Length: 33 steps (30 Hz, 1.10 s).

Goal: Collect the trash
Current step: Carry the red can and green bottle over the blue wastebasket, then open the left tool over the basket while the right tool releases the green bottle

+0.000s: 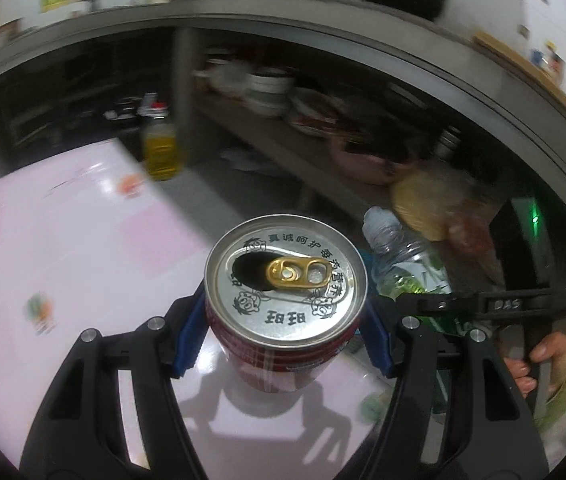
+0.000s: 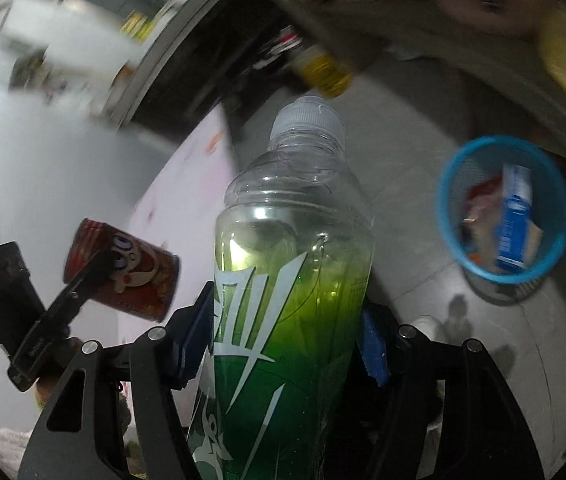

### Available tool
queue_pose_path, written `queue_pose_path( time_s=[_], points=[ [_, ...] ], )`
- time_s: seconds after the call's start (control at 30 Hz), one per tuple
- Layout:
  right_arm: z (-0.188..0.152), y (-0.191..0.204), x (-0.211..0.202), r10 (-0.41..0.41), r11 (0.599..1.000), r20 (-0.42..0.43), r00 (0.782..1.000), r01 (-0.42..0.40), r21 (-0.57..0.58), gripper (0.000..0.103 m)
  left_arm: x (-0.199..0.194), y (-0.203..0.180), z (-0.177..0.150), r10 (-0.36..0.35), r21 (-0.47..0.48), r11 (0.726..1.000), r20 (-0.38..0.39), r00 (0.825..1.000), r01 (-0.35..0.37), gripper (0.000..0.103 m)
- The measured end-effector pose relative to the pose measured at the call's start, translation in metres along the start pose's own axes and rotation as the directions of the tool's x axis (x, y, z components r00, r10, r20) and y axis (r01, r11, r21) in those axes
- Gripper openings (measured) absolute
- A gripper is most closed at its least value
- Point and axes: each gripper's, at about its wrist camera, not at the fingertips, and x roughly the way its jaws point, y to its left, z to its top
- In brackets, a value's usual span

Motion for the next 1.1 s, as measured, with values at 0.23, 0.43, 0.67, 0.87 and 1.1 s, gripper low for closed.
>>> queue_pose_path(
  time_s=[0.23, 0.43, 0.67, 0.87, 1.1],
  points=[
    [0.004, -0.104, -0.029, -0.157, 0.966, 0.064, 0.986, 0.14, 0.216, 0.062, 0.108, -0.049, 0.035, -0.145, 0.005, 0.989, -0.228, 0.963, 0.15, 0.062],
    [0.011, -0.173, -0.017, -0.254, 0.918, 0.03, 0.967, 0.231, 0.323, 0.062, 0.223, -0.069, 0.041, -0.176, -0.059, 0.984, -0.463, 0.869, 0.168, 0.062],
    [0.03, -0.23, 0.025, -0.356, 0.865, -0.056, 0.933, 0.351, 0.358, 0.062, 0.344, -0.082, 0.022, -0.126, -0.076, 0.992, -0.655, 0.745, 0.101, 0.062],
    [0.064, -0.26, 0.082, -0.461, 0.833, -0.148, 0.875, 0.484, 0.269, 0.063, 0.402, -0.082, 0.009, -0.097, -0.096, 0.995, -0.716, 0.692, 0.041, 0.064],
    [0.089, -0.267, 0.134, -0.614, 0.767, -0.179, 0.768, 0.635, 0.092, 0.071, 0.39, -0.075, 0.021, -0.138, -0.142, 0.988, -0.672, 0.728, 0.057, 0.067]
  ],
)
